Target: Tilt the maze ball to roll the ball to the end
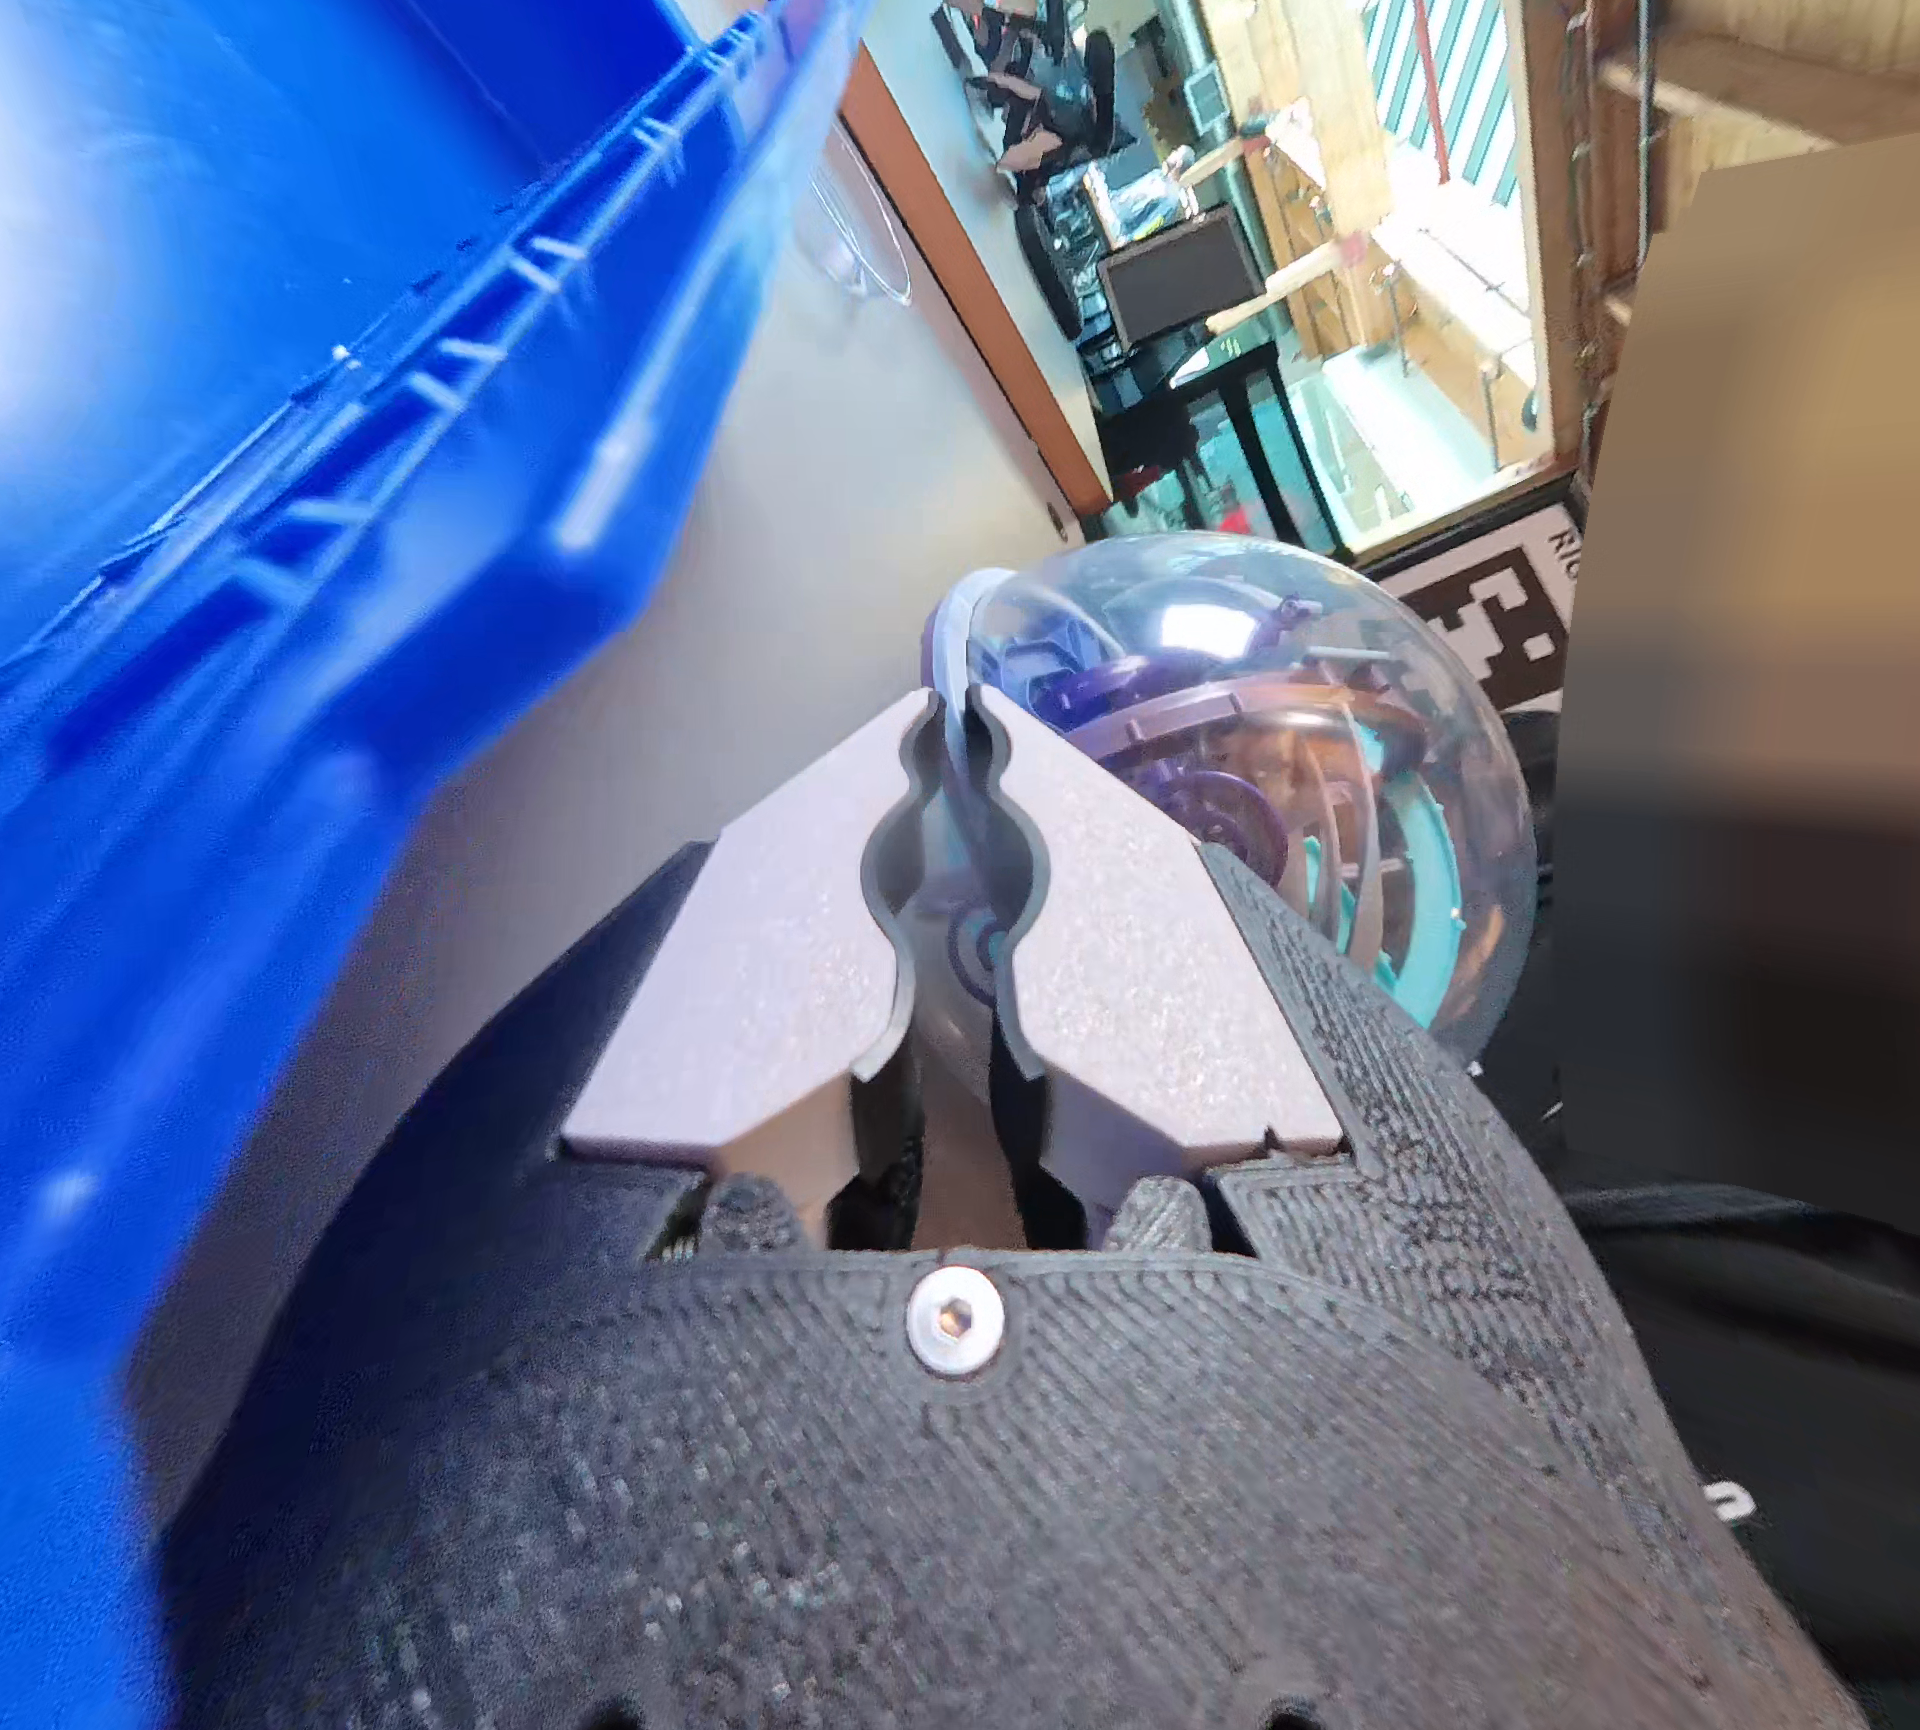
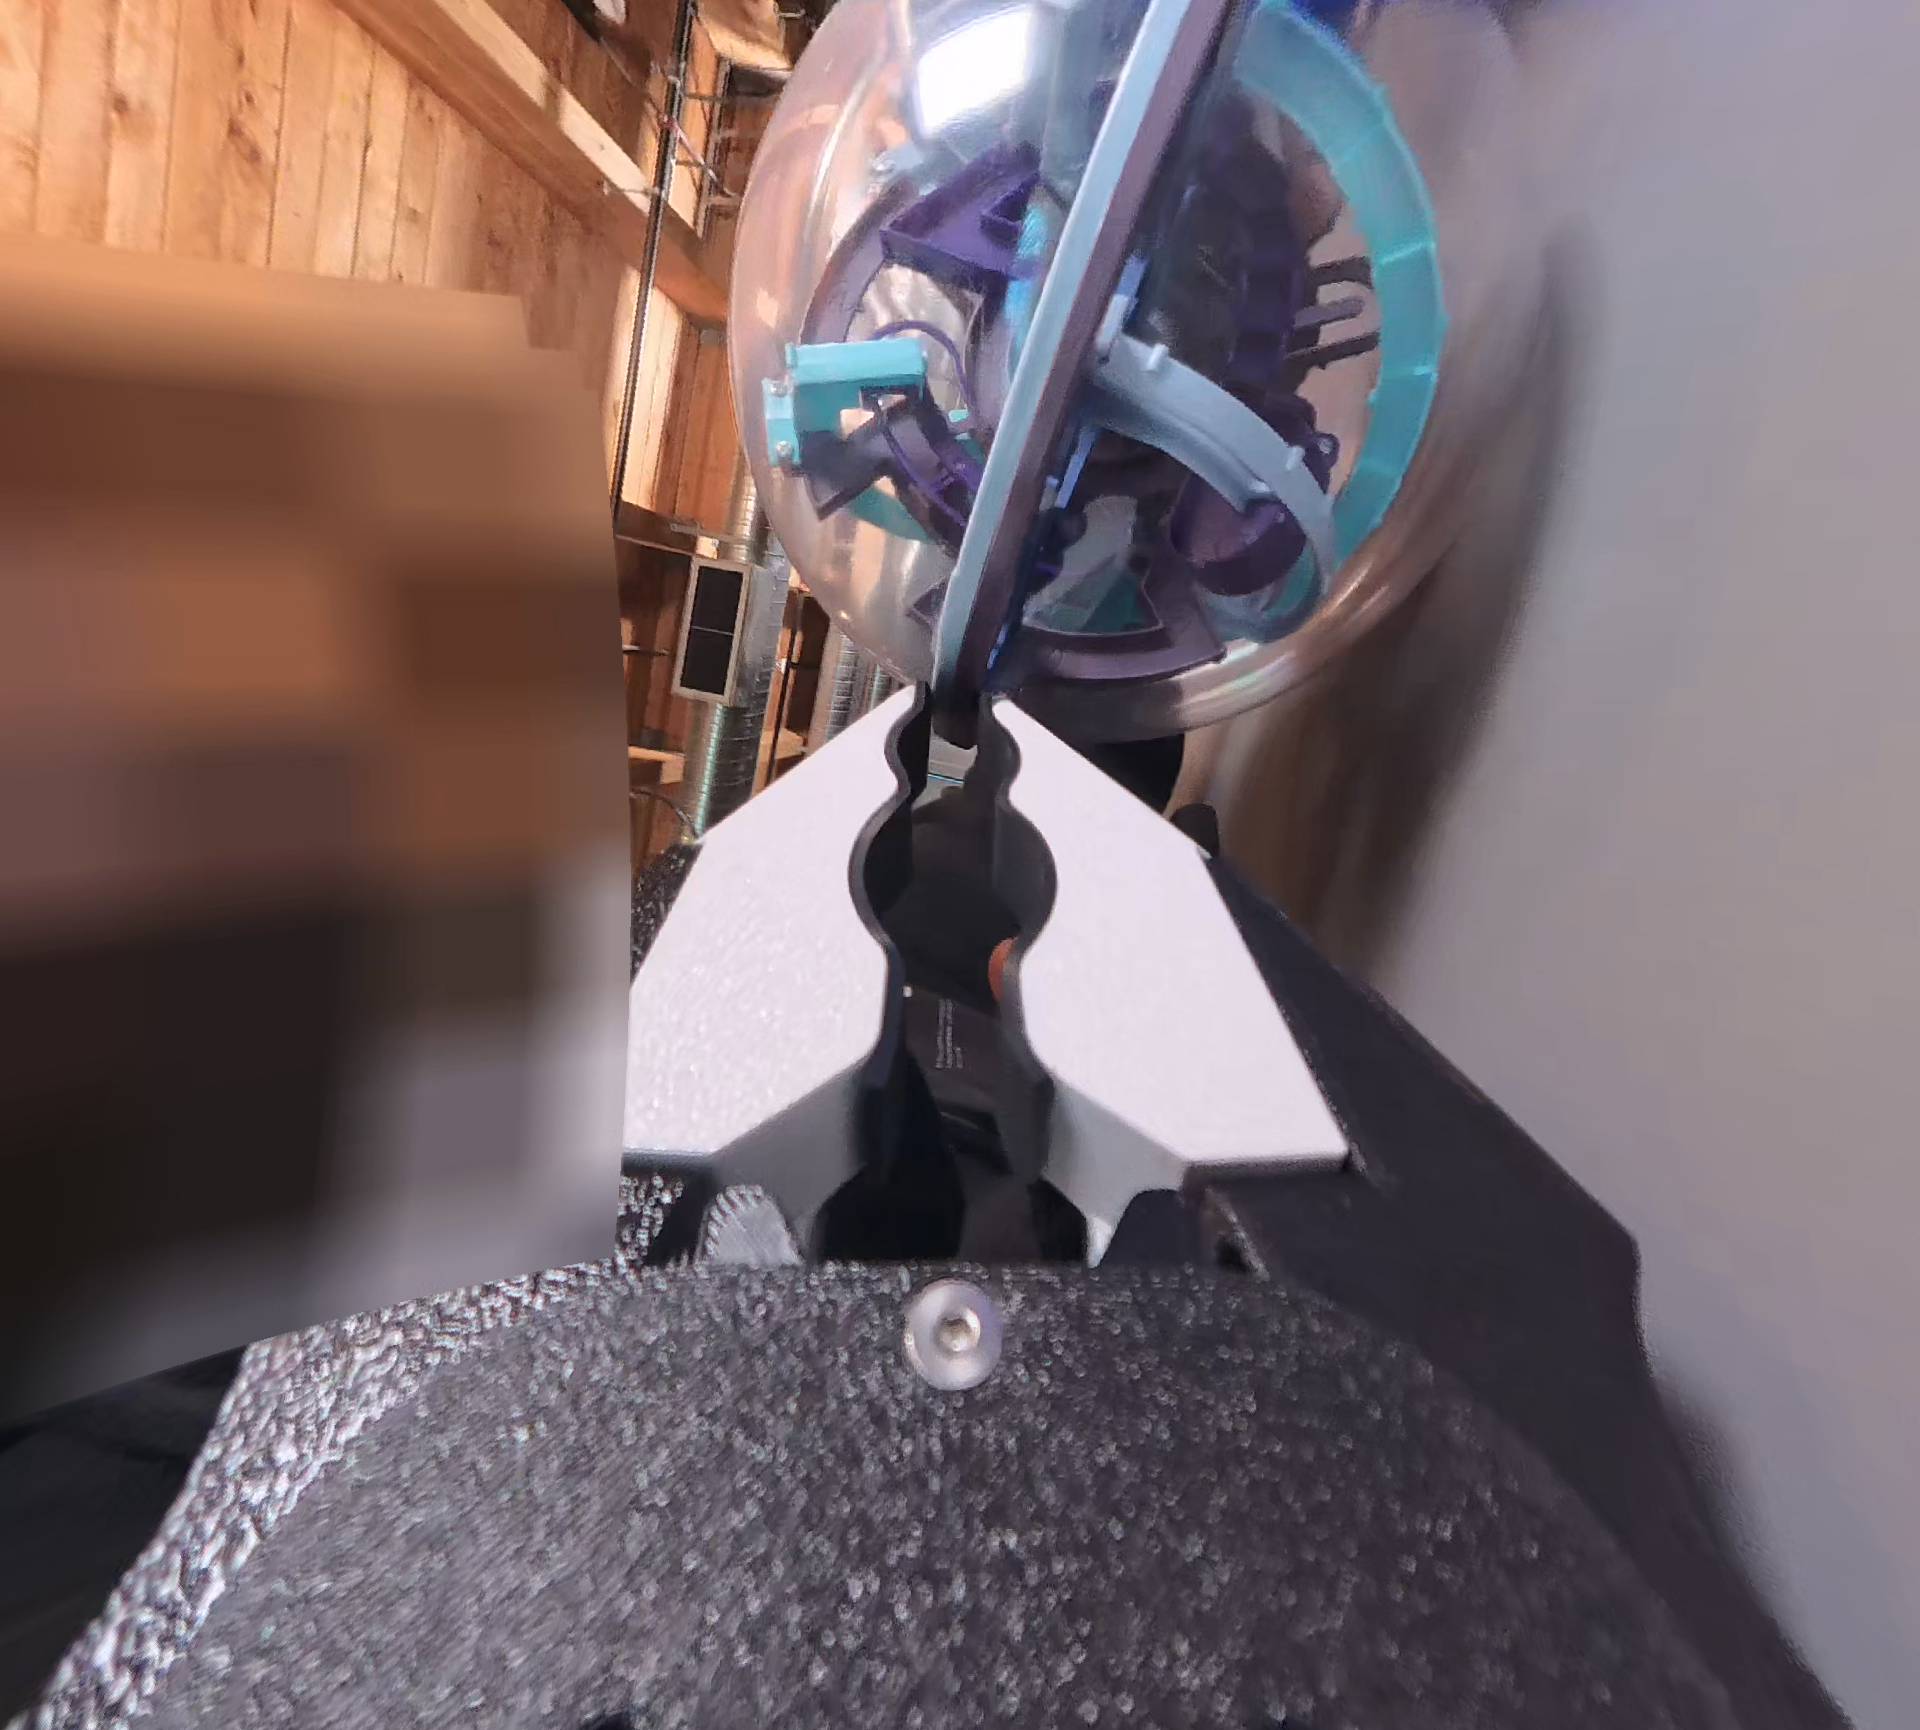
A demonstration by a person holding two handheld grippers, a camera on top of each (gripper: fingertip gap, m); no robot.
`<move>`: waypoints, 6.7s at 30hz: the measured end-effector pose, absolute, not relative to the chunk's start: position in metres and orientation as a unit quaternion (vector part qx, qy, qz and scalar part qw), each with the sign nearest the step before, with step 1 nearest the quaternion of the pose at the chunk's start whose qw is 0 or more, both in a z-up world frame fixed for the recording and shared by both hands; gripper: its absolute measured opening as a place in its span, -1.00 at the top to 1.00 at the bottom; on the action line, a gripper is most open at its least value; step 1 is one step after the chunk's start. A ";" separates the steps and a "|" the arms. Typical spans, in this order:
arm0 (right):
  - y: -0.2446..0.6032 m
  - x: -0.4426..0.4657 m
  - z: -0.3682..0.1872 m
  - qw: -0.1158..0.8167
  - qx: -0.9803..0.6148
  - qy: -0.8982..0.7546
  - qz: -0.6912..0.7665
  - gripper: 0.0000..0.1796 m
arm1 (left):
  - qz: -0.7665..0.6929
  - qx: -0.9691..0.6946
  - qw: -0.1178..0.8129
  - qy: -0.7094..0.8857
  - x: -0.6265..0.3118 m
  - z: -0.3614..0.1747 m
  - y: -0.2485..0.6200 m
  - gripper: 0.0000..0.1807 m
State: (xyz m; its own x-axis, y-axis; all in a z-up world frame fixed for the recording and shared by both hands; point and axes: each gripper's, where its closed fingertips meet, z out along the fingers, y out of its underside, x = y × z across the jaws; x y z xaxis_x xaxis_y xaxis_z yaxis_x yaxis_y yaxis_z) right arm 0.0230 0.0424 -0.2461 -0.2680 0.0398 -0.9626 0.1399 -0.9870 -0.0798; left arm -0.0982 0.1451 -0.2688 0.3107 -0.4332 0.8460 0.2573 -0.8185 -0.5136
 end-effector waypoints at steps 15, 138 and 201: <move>0.016 0.013 -0.263 0.027 0.630 0.118 -0.767 0.93 | -0.581 -0.746 0.316 0.083 -0.100 -0.246 0.133 1.00; 0.066 0.015 -0.274 -0.304 0.448 0.667 -0.512 0.07 | -0.370 -0.770 0.334 0.398 -0.045 -0.227 0.051 -0.52; 0.080 0.008 -0.272 0.096 0.582 0.424 -0.687 0.93 | -0.386 -0.676 0.313 0.545 -0.039 -0.223 0.023 -0.45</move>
